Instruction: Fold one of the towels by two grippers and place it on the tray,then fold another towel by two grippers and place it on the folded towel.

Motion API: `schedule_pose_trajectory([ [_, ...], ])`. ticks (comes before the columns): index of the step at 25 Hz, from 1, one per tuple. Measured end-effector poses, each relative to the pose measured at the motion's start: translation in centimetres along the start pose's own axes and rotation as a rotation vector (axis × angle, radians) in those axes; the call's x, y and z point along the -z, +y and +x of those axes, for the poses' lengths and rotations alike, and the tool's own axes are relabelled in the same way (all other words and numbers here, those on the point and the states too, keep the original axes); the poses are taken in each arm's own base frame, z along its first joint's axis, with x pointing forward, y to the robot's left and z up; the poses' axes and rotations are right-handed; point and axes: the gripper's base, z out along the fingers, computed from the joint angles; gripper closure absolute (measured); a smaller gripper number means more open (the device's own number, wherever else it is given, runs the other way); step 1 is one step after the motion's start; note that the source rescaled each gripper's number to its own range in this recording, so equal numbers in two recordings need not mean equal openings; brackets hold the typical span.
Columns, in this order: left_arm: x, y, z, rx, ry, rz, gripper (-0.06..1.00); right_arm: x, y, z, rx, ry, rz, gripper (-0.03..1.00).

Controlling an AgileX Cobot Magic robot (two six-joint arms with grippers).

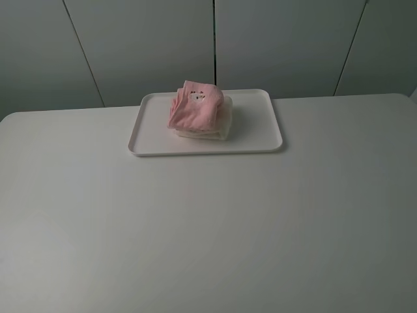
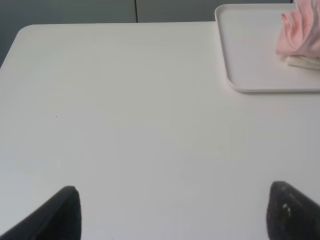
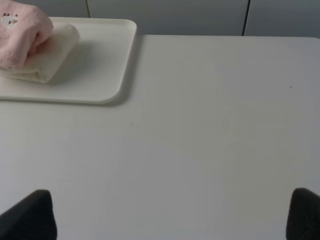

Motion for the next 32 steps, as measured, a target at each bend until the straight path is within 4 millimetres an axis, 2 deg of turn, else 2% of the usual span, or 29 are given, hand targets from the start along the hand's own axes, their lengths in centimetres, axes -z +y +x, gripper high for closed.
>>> schedule_pose_trajectory([
  [32,0.00,0.00,0.00,0.000,0.000,0.000,-0.02,0.00,0.00,0.00,0.000,0.000,0.000,-0.03],
])
